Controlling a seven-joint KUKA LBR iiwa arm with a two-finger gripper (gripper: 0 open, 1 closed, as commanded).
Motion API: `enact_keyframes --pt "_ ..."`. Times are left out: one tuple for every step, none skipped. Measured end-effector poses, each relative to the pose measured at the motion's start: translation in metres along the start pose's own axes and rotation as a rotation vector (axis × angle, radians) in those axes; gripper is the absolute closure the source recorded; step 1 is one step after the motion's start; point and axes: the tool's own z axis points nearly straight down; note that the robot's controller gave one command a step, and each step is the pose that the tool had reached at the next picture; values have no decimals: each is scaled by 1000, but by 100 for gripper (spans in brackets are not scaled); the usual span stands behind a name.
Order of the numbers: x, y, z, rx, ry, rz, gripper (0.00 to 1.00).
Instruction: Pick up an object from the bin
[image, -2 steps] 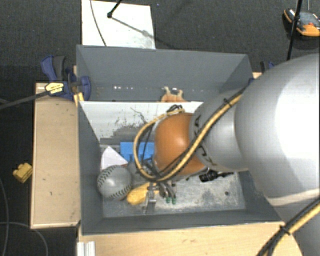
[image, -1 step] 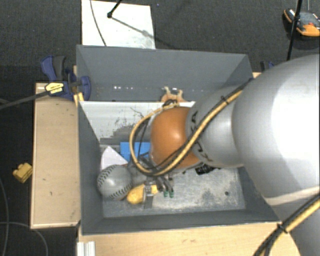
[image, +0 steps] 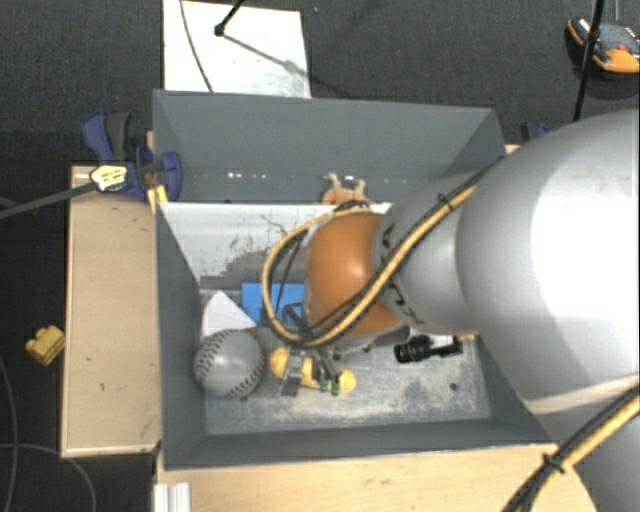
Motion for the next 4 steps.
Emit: enact_keyframes --pt "0 0 0 0 0 1 100" --pt "-10 -7 -52 2 5 4 100" --pt "-15 -7 -67 1 3 6 100" --pt "-24 9 -70 -4 -11 -24 100"
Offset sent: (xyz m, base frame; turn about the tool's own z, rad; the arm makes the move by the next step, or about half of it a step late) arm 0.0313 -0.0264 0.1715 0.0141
